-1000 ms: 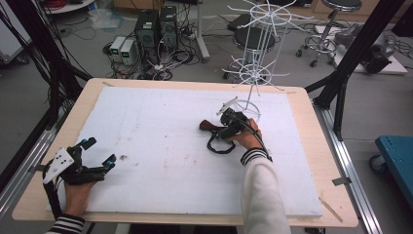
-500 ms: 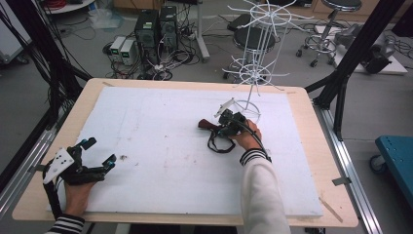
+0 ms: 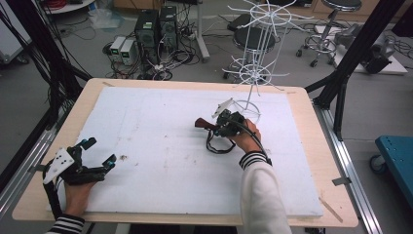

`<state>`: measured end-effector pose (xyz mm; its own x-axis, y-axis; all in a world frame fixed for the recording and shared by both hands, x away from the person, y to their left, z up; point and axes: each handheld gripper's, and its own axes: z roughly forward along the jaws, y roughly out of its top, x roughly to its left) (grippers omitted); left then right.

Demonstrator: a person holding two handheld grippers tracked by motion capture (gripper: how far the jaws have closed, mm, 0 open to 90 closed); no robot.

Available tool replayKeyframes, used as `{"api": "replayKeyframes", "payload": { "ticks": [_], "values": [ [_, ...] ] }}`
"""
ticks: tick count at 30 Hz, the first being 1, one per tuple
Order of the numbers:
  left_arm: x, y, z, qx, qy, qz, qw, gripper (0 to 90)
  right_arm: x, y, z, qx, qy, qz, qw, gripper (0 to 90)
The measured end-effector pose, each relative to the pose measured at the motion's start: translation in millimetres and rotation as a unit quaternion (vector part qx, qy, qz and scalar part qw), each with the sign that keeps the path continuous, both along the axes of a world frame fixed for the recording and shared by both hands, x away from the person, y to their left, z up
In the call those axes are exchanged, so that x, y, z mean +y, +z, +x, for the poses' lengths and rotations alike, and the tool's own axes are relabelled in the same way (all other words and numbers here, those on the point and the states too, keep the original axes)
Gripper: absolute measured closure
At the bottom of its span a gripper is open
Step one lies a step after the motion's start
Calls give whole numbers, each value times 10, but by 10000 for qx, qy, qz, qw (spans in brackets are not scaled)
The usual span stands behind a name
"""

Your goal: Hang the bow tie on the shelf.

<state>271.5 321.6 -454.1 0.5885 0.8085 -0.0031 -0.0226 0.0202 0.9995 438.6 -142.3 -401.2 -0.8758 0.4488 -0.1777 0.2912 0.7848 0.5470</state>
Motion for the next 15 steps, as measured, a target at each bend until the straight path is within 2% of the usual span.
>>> {"api": "replayKeyframes", "payload": {
  "ticks": [7,15],
  "values": [
    [-1,0,0,-2,2,2,10000,19,7,88,-133,-43,-29,204,9998,780],
    [-2,-1,0,-8,6,-7,10000,19,-28,230,-331,-277,-60,455,9986,780]
  ]
}}
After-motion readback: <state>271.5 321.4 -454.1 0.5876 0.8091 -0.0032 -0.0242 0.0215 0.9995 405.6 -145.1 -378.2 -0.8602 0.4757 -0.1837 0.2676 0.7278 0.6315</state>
